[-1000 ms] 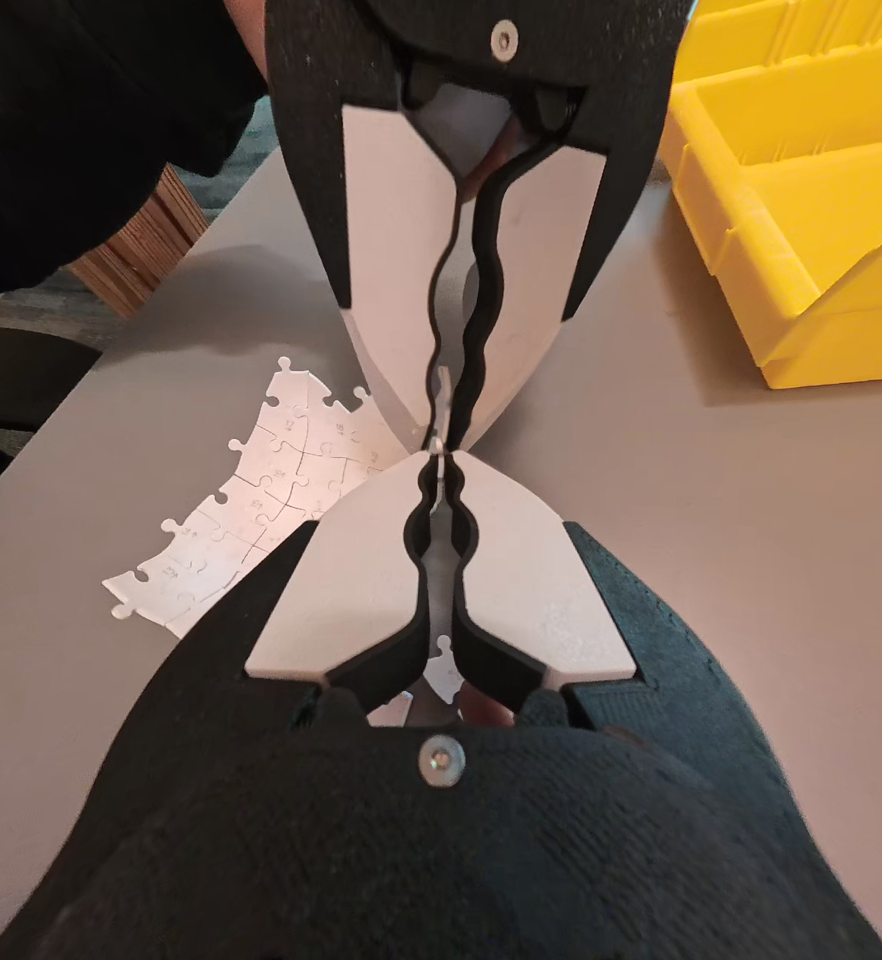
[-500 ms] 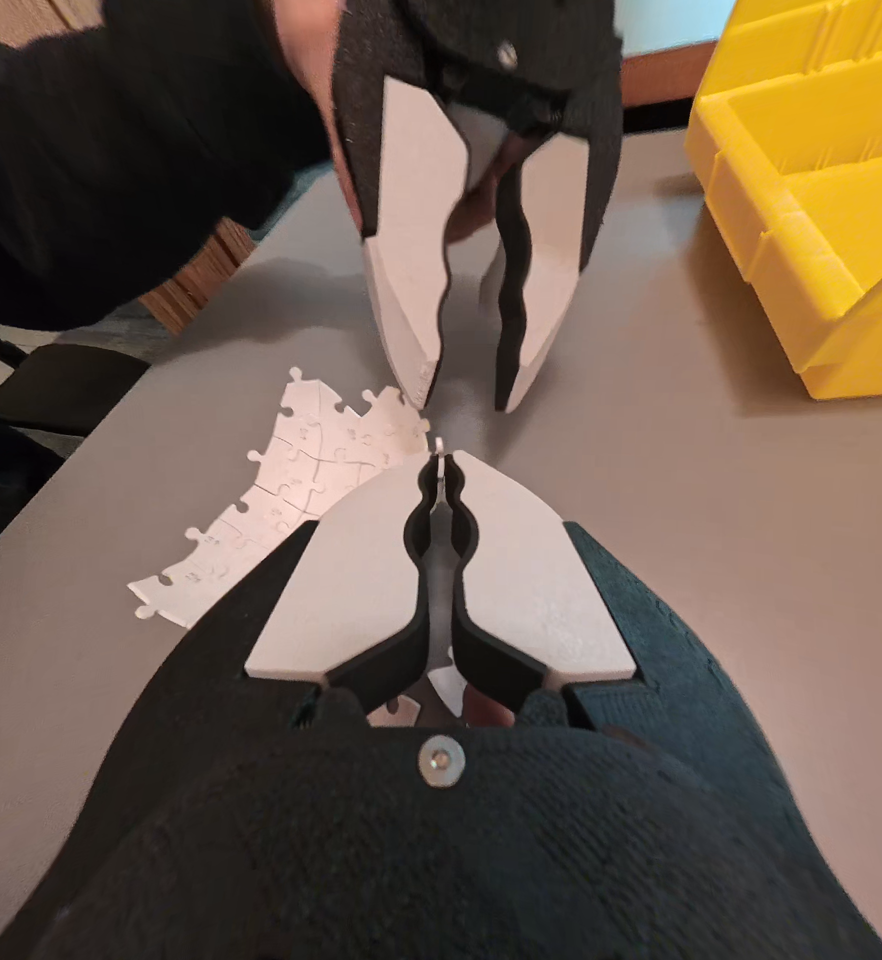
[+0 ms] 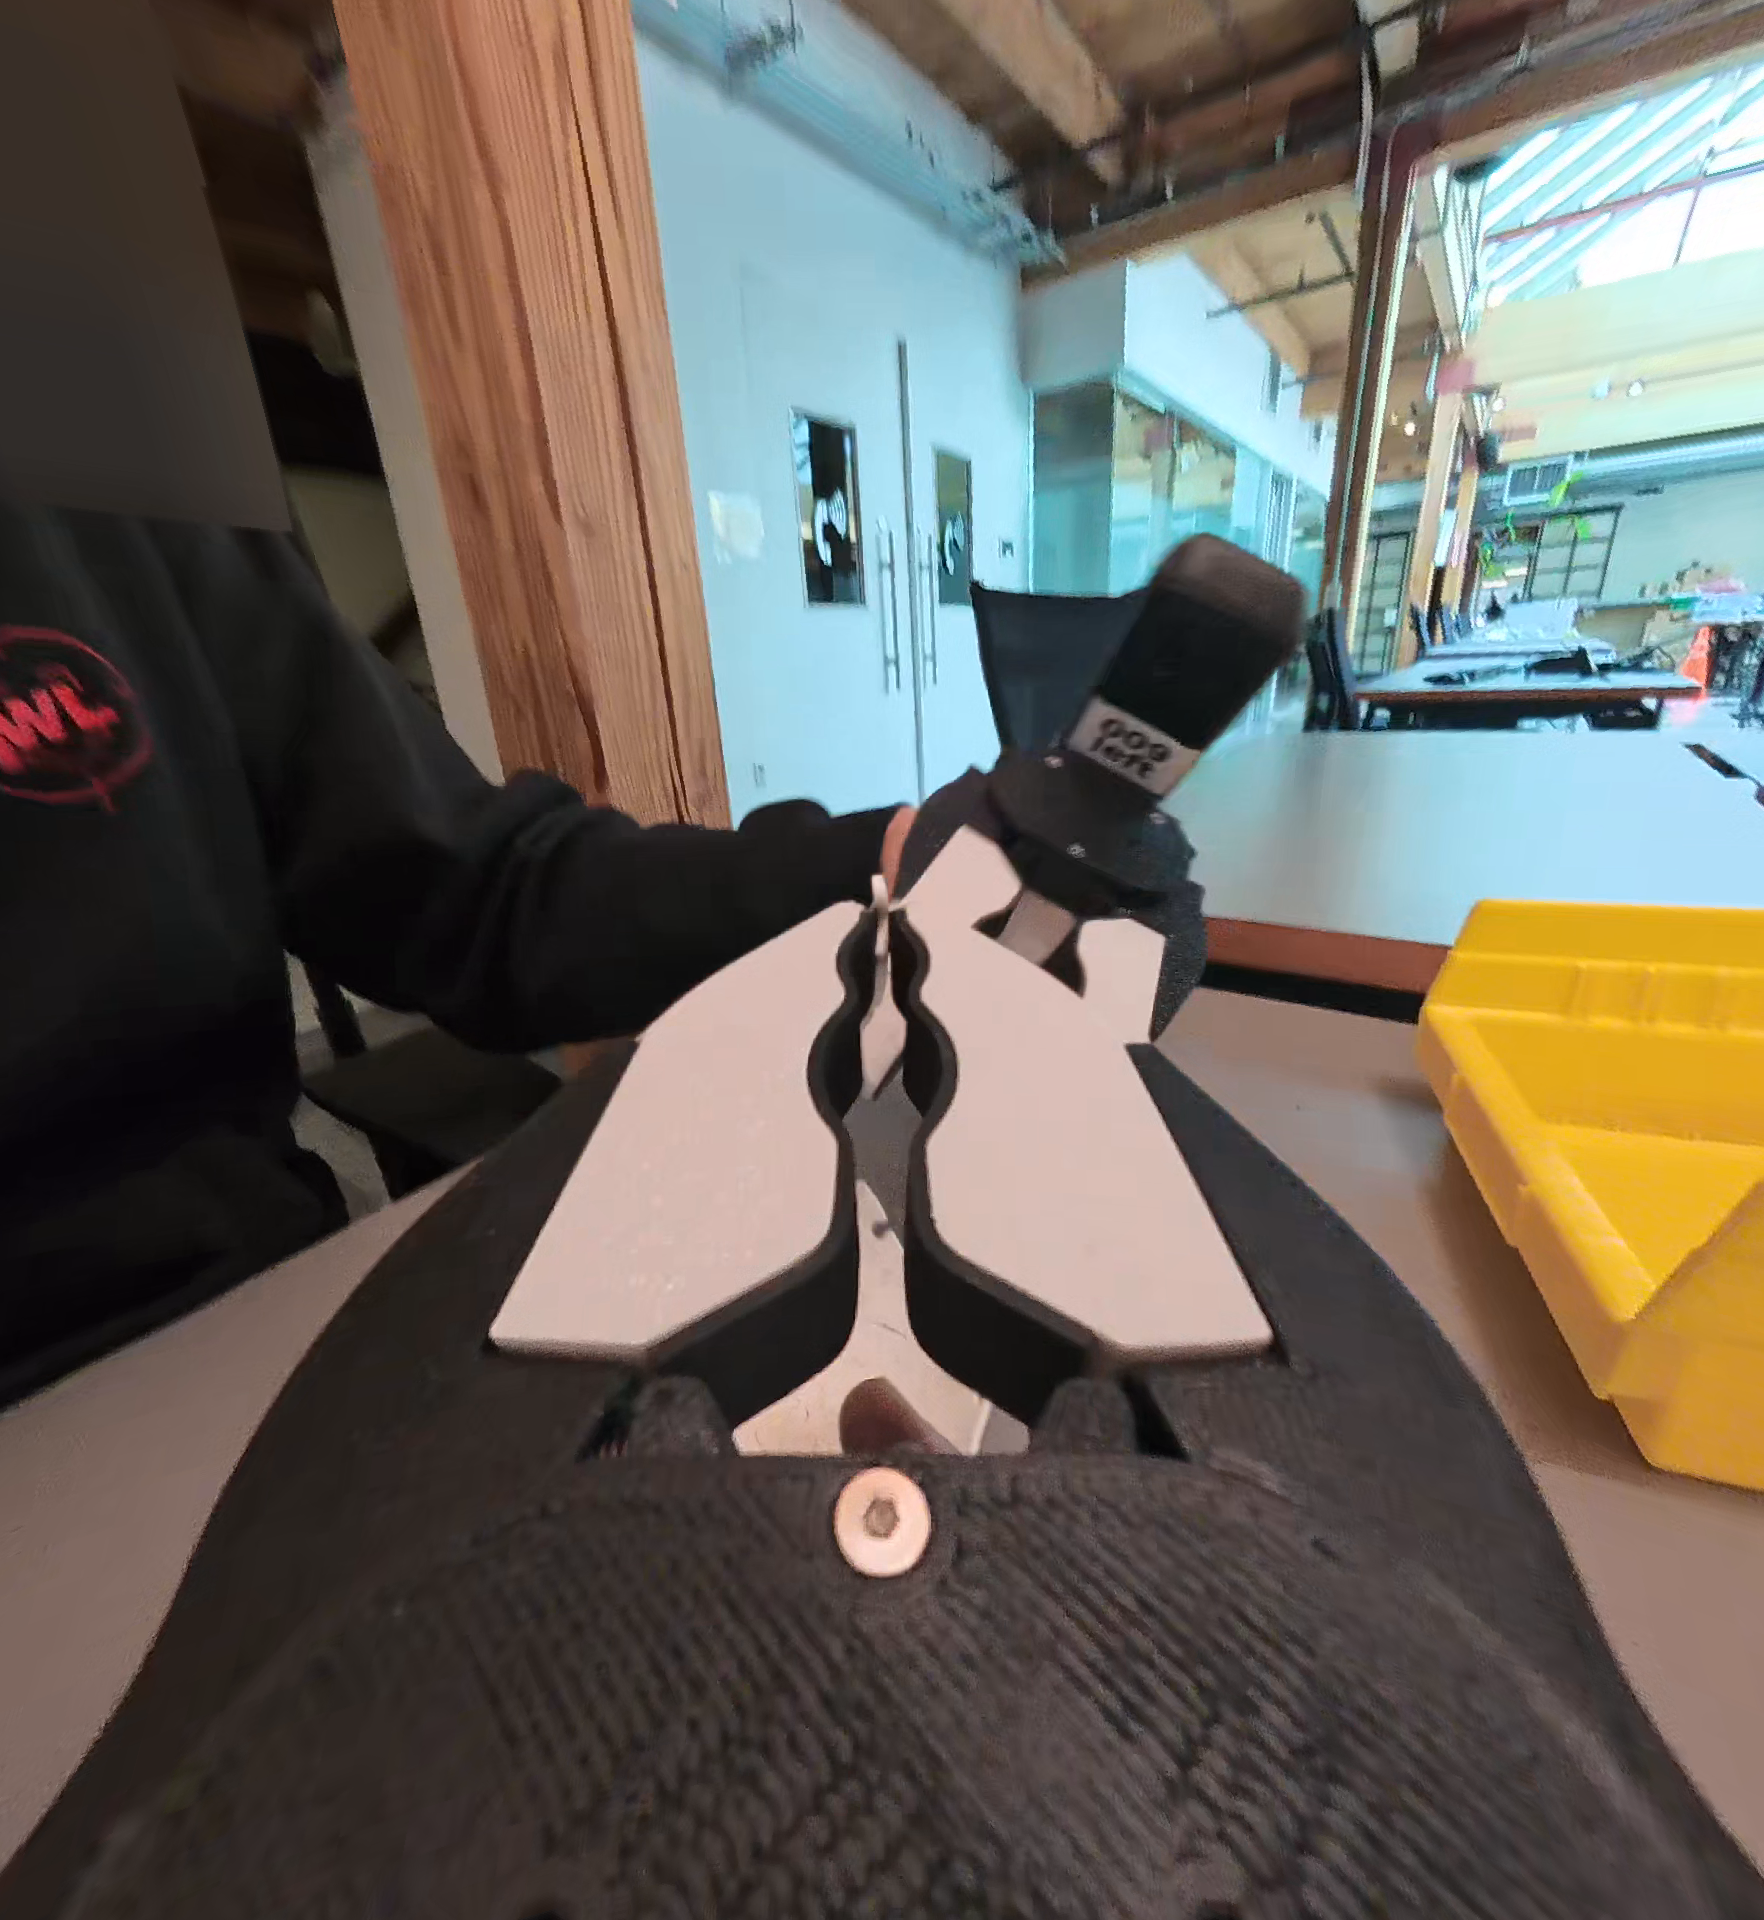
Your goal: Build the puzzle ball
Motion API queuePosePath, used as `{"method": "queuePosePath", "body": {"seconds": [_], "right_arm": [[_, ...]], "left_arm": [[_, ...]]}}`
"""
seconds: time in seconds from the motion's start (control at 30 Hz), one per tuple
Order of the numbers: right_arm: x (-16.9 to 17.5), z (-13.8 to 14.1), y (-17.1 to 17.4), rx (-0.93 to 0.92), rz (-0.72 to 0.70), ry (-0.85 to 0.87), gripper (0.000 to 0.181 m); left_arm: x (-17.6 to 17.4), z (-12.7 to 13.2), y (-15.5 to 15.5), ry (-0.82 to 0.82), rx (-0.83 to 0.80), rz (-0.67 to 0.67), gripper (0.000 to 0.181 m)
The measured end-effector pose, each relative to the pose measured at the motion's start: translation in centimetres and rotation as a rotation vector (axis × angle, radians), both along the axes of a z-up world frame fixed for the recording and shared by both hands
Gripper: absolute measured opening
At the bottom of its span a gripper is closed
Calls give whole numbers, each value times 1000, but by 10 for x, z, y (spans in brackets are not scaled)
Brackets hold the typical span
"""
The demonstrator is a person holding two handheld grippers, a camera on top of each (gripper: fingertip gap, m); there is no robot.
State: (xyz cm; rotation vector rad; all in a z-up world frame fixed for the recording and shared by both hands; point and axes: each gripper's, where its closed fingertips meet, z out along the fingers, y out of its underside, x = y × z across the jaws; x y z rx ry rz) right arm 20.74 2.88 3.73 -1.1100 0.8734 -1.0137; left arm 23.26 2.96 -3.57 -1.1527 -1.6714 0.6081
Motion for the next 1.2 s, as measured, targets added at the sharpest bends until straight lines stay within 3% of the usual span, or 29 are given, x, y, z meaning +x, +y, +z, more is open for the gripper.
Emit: {"method": "queuePosePath", "body": {"seconds": [0.1, 0.17, 0.23, 0.3, 0.4, 0.5, 0.63, 0.83, 1.2], "right_arm": [[-6, 7, 1, 49, 37, -57, 2], [-9, 10, 1, 65, 53, -81, 2], [-13, 13, 9, 47, 94, -108, 2], [-14, 12, 16, -18, 110, -101, 2], [-16, 9, 29, -121, 132, -79, 2], [-17, 12, 39, -177, 157, -79, 2], [-12, 5, 50, -233, 191, -26, 2], [-12, 3, 50, -247, 183, 4, 2], [-1, -14, 40, -234, 132, 127, 2]], "left_arm": [[-8, -1, -7, -91, -251, 86, 39], [-13, 0, -9, -113, -281, 119, 41], [-19, 4, 1, -64, -159, 85, 50], [-23, 17, 16, 57, 18, 1, 47], [-20, 47, 27, 261, 273, -102, 35], [-20, 55, 33, 292, 430, -163, 21], [-26, 46, 44, 204, 411, -235, 21], [-24, 59, 55, 275, 455, -347, 26], [-31, 54, 41, 238, 439, -256, 24]]}}
